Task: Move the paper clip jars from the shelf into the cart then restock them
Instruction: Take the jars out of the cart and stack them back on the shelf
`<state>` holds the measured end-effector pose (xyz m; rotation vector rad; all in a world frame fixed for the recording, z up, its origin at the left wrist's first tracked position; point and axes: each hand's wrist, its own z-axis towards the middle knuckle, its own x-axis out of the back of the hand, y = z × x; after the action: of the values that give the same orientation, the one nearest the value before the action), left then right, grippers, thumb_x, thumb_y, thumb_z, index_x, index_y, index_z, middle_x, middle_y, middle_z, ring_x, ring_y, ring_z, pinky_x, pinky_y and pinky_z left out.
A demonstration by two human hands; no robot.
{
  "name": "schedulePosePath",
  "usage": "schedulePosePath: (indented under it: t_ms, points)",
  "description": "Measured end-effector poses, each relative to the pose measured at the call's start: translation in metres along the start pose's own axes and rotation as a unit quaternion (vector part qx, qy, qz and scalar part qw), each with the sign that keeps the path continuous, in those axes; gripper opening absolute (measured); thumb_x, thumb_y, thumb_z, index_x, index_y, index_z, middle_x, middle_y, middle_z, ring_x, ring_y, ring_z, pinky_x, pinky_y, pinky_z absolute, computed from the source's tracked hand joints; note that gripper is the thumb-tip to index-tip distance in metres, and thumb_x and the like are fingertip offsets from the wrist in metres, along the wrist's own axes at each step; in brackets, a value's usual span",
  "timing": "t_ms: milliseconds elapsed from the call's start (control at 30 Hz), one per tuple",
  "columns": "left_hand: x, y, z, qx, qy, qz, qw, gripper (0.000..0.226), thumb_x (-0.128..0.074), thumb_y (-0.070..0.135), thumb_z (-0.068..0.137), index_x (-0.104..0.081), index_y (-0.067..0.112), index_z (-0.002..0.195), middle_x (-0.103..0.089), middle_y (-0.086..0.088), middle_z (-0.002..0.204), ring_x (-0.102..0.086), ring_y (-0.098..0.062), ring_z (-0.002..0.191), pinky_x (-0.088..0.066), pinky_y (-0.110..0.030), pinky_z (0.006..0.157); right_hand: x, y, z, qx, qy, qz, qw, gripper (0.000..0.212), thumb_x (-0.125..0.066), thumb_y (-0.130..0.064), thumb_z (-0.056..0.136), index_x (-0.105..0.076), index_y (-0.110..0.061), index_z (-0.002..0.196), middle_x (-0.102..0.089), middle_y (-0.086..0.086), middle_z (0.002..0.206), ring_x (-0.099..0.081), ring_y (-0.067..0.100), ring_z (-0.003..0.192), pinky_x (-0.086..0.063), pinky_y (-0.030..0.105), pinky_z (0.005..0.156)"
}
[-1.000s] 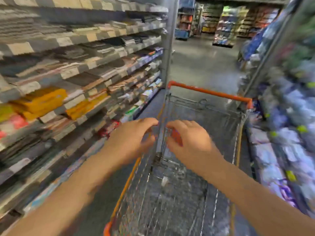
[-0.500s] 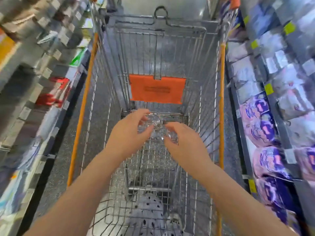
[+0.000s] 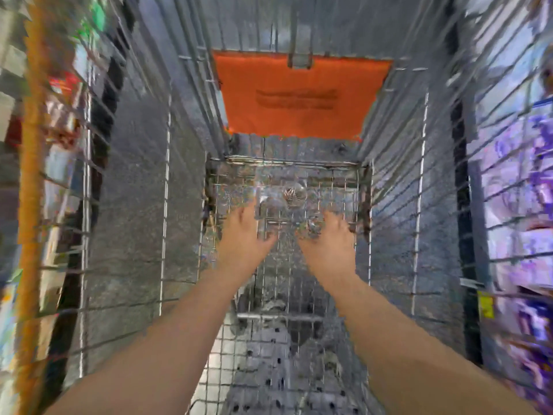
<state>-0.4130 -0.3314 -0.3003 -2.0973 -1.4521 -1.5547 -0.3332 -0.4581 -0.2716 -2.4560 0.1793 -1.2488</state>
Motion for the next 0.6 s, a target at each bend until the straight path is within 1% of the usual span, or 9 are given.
schedulePosePath:
  t_ms: [100, 200, 267, 300, 367, 433, 500, 567, 600]
  points:
    - [-0.027, -0.017, 0.016, 0.032, -0.08, 0.06, 0.994, 0.093, -0.063, 0.057, 0.077, -0.009, 0.028, 0.147, -0.022, -0.013, 0.15, -0.032, -0.032, 0.133, -0.035, -0.044, 0.105, -0.017, 0.015, 0.025, -0.009, -0.021, -0.054, 0.998, 0.073, -0.064, -0.041, 0.084, -0.026, -0.022, 0.143, -0.031, 0.006, 0.145, -0.036, 0.033, 0.126, -0.036, 0.04, 0.099]
    - [-0.043, -0.026, 0.024, 0.018, -0.093, 0.056, 0.994, 0.085, -0.067, 0.054, 0.075, -0.022, 0.029, 0.143, -0.027, -0.011, 0.147, -0.04, -0.028, 0.128, -0.045, -0.042, 0.096, -0.028, 0.023, 0.044, -0.005, -0.061, -0.066, 0.996, 0.077, -0.065, -0.039, 0.084, -0.02, -0.031, 0.146, -0.017, 0.005, 0.153, -0.025, 0.037, 0.133, -0.037, 0.047, 0.101]
    - [-0.048, -0.027, 0.03, 0.014, -0.087, 0.042, 0.995, 0.072, -0.069, 0.043, 0.079, -0.03, 0.029, 0.138, -0.033, -0.01, 0.142, -0.046, -0.026, 0.12, -0.048, -0.037, 0.086, -0.038, 0.027, 0.054, 0.009, -0.077, -0.076, 0.994, 0.078, -0.065, -0.036, 0.085, -0.016, -0.035, 0.147, -0.011, 0.005, 0.155, -0.019, 0.036, 0.137, -0.035, 0.048, 0.104]
    - [-0.049, -0.027, 0.034, 0.018, -0.084, 0.033, 0.996, 0.066, -0.068, 0.036, 0.082, -0.032, 0.03, 0.136, -0.034, -0.008, 0.14, -0.051, -0.024, 0.113, -0.049, -0.031, 0.078, -0.043, 0.027, 0.059, 0.015, -0.08, -0.084, 0.993, 0.079, -0.065, -0.035, 0.085, -0.015, -0.035, 0.147, -0.01, 0.005, 0.155, -0.018, 0.036, 0.138, -0.034, 0.047, 0.105]
    - [-0.051, -0.025, 0.041, 0.032, -0.075, 0.001, 0.997, 0.054, -0.065, 0.026, 0.085, -0.036, 0.032, 0.13, -0.037, -0.008, 0.134, -0.054, -0.018, 0.093, -0.041, -0.015, 0.058, -0.051, 0.026, 0.068, 0.012, -0.08, -0.091, 0.993, 0.082, -0.069, -0.032, 0.083, -0.016, -0.034, 0.146, -0.008, 0.004, 0.156, -0.018, 0.034, 0.139, -0.036, 0.046, 0.105]
    - [-0.054, -0.025, 0.046, 0.046, -0.059, -0.044, 0.996, 0.044, -0.061, 0.021, 0.088, -0.039, 0.033, 0.124, -0.041, -0.007, 0.128, -0.051, -0.015, 0.084, -0.03, -0.012, 0.044, -0.056, 0.024, 0.078, 0.007, -0.069, -0.087, 0.994, 0.08, -0.07, -0.023, 0.082, -0.021, -0.029, 0.144, -0.015, 0.006, 0.153, -0.023, 0.031, 0.138, -0.034, 0.044, 0.107]
    - [-0.055, -0.026, 0.047, 0.057, -0.042, -0.075, 0.995, 0.038, -0.058, 0.022, 0.09, -0.042, 0.032, 0.123, -0.044, -0.007, 0.123, -0.052, -0.011, 0.078, -0.029, -0.014, 0.036, -0.054, 0.022, 0.085, 0.012, -0.05, -0.08, 0.995, 0.071, -0.069, -0.013, 0.082, -0.03, -0.023, 0.14, -0.03, 0.011, 0.144, -0.034, 0.03, 0.13, -0.033, 0.042, 0.107]
    - [-0.052, -0.025, 0.043, 0.051, -0.022, -0.085, 0.995, 0.037, -0.058, 0.024, 0.091, -0.043, 0.03, 0.124, -0.047, -0.008, 0.119, -0.048, -0.006, 0.068, -0.031, -0.012, 0.035, -0.045, 0.02, 0.085, 0.008, -0.036, -0.056, 0.998, 0.061, -0.069, -0.01, 0.081, -0.037, -0.019, 0.132, -0.039, 0.01, 0.134, -0.042, 0.028, 0.12, -0.038, 0.041, 0.104]
    - [-0.049, -0.022, 0.04, 0.042, -0.014, -0.086, 0.995, 0.039, -0.058, 0.025, 0.09, -0.043, 0.027, 0.126, -0.048, -0.009, 0.116, -0.048, -0.007, 0.067, -0.034, -0.011, 0.041, -0.039, 0.018, 0.082, 0.006, -0.032, -0.039, 0.999, 0.056, -0.069, -0.01, 0.08, -0.039, -0.018, 0.128, -0.041, 0.01, 0.13, -0.045, 0.027, 0.114, -0.042, 0.04, 0.101]
